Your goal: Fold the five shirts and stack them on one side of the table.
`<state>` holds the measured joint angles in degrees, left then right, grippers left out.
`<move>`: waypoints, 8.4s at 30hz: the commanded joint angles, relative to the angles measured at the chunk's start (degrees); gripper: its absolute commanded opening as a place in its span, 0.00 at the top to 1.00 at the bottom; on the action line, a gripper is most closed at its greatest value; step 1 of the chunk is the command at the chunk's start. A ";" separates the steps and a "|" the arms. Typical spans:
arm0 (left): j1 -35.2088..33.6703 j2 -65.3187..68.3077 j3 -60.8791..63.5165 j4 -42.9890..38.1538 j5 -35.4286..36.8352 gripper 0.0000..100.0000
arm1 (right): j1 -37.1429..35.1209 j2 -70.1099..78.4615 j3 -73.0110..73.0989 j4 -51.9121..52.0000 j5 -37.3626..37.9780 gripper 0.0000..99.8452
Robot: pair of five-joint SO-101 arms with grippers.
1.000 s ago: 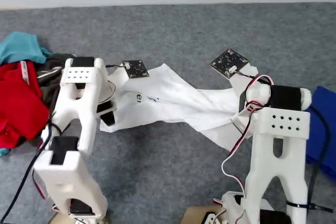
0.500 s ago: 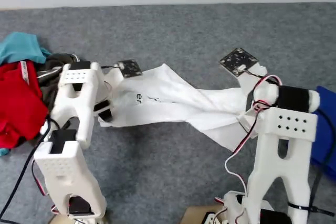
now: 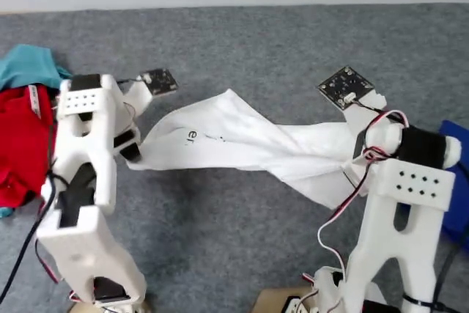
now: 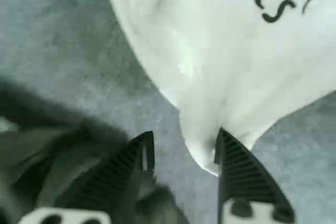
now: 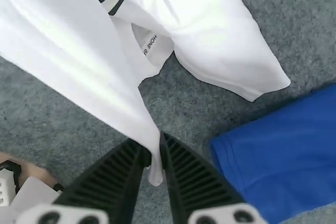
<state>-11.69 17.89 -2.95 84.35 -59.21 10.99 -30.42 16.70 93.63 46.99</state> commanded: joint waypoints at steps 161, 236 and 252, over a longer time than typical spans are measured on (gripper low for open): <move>16.00 -43.25 -37.93 9.49 33.76 0.99 | 19.03 -4.97 -61.45 -4.70 -1.32 0.99; 5.10 -11.08 13.58 -57.14 19.25 0.99 | -1.89 33.54 -19.69 -63.08 11.60 0.99; 5.01 12.48 -16.40 -57.14 19.25 0.99 | -2.42 57.80 -51.87 -68.88 11.78 0.99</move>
<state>-4.84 29.93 -13.93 28.62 -39.25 8.53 26.37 -26.02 26.20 59.12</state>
